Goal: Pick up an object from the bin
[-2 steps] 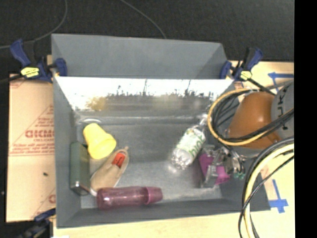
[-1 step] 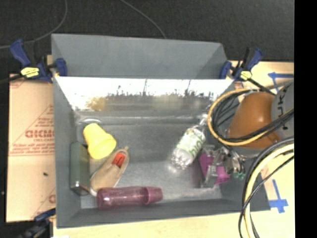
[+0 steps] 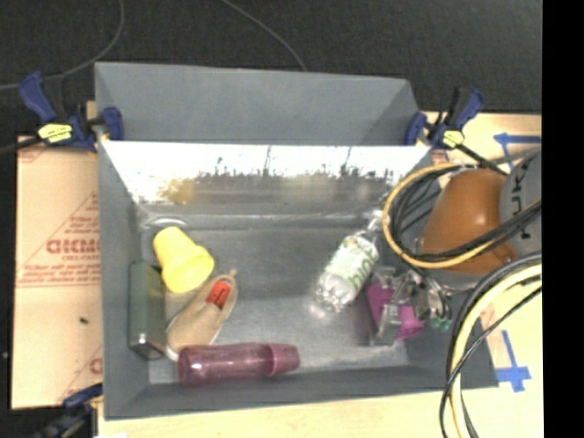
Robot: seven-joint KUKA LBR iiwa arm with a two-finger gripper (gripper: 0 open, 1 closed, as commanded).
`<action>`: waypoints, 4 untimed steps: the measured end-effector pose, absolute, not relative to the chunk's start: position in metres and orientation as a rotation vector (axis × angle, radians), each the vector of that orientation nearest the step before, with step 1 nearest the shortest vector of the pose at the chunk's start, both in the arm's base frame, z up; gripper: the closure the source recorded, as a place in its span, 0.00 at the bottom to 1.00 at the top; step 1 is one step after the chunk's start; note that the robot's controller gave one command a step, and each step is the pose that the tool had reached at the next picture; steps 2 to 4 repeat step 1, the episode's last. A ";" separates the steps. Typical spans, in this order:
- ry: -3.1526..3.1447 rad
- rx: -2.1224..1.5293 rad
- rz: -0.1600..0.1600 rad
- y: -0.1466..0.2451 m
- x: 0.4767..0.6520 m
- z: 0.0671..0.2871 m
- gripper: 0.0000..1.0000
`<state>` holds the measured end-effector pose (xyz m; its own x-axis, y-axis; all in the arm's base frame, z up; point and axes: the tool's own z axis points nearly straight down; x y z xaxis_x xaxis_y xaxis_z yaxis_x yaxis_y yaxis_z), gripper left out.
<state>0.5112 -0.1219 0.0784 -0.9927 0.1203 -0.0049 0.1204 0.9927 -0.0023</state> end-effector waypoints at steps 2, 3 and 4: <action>3.131 0.188 -0.004 -0.122 0.511 0.078 0.00; 3.131 0.188 -0.004 -0.122 0.511 0.078 0.00; 3.131 0.188 -0.004 -0.122 0.511 0.078 0.00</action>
Offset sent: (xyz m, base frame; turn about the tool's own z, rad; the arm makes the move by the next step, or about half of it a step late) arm 0.0000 0.0000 0.0000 0.0000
